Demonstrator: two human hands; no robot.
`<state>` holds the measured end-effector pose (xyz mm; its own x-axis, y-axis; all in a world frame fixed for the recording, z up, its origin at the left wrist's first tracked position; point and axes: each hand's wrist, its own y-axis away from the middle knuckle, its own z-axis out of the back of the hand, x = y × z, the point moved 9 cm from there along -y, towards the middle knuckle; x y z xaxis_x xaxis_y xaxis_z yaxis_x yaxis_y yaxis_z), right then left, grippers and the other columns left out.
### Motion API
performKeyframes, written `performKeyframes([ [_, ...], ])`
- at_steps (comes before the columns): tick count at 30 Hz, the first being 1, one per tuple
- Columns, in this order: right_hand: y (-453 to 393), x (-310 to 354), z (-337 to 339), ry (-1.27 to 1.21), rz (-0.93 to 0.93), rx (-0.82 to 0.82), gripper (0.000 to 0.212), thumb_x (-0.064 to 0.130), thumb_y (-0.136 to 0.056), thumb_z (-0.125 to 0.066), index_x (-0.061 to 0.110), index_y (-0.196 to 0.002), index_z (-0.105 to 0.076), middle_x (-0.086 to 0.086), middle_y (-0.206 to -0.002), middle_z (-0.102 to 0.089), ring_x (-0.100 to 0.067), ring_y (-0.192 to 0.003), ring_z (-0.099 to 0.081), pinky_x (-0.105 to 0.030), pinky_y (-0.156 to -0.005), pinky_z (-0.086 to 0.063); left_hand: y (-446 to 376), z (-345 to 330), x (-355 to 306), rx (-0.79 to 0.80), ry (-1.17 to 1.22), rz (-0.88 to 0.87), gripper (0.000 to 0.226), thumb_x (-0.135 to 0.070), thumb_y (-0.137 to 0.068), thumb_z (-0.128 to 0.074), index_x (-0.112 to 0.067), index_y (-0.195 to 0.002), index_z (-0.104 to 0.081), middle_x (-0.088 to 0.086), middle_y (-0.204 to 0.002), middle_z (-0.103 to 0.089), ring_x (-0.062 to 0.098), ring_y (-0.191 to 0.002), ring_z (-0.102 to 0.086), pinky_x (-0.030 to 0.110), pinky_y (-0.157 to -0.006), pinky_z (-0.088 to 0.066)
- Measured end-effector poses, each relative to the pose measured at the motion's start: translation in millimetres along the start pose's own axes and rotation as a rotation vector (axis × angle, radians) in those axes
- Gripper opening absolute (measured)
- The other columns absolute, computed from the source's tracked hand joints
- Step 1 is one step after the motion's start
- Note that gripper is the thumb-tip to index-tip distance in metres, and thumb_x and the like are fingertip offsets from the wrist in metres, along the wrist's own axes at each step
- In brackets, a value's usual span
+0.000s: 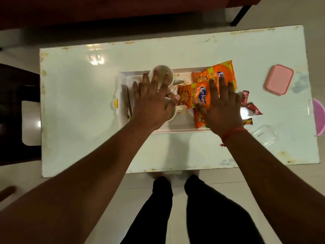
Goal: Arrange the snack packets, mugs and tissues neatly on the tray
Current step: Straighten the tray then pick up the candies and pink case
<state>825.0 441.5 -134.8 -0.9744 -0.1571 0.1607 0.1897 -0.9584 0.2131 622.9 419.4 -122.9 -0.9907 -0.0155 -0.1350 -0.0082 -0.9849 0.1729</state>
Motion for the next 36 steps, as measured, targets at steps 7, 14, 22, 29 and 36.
performKeyframes([
  [7, 11, -33, 3, -0.052, 0.009, 0.000, 0.085, 0.074, -0.090, -0.026, 0.023, -0.156, -0.012, -0.009, -0.165, -0.007, -0.037, -0.151, -0.007, -0.064, -0.116, -0.015, -9, 6, -71, -0.009, -0.020, -0.101, 0.077, -0.071, -0.092, -0.006, -0.028, -0.156, -0.009, 0.009, -0.165, -0.004, 0.036, -0.150, -0.001, 0.064, -0.115, -0.012],
  [14, 25, -131, 22, -0.127, -0.022, 0.015, 0.086, 0.076, -0.087, -0.014, 0.024, -0.156, -0.014, -0.007, -0.165, -0.007, -0.033, -0.152, -0.006, -0.059, -0.118, -0.016, -15, -8, -190, -0.018, 0.108, -0.151, 0.073, -0.067, -0.095, -0.011, -0.028, -0.156, -0.006, 0.007, -0.165, -0.001, 0.032, -0.151, 0.005, 0.056, -0.120, -0.005],
  [22, 28, -227, 5, -0.072, 0.031, 0.124, 0.080, 0.065, -0.092, -0.029, 0.021, -0.156, -0.011, -0.009, -0.165, -0.005, -0.034, -0.151, -0.006, -0.057, -0.120, -0.014, -2, -57, -298, 0.041, 0.192, -0.111, 0.067, -0.056, -0.100, -0.020, -0.022, -0.157, -0.007, 0.008, -0.165, -0.003, 0.027, -0.152, 0.003, 0.043, -0.122, -0.010],
  [29, 5, -239, -11, -0.015, 0.058, 0.083, 0.053, 0.047, -0.095, -0.049, 0.011, -0.133, -0.051, -0.016, -0.138, -0.049, -0.039, -0.124, -0.047, -0.048, -0.101, -0.040, 6, -109, -317, 0.137, 0.162, -0.046, 0.071, -0.021, -0.090, -0.066, -0.012, -0.151, -0.030, 0.011, -0.156, -0.035, 0.028, -0.145, -0.032, 0.035, -0.111, -0.034],
  [36, -29, -217, -41, 0.026, 0.094, 0.190, 0.040, 0.041, -0.091, -0.051, 0.013, -0.121, -0.056, -0.012, -0.120, -0.056, -0.036, -0.109, -0.052, -0.045, -0.089, -0.039, -6, -133, -308, 0.150, -0.014, 0.039, 0.038, -0.018, -0.089, -0.067, -0.011, -0.124, -0.054, 0.012, -0.119, -0.056, 0.027, -0.108, -0.054, 0.032, -0.086, -0.050],
])
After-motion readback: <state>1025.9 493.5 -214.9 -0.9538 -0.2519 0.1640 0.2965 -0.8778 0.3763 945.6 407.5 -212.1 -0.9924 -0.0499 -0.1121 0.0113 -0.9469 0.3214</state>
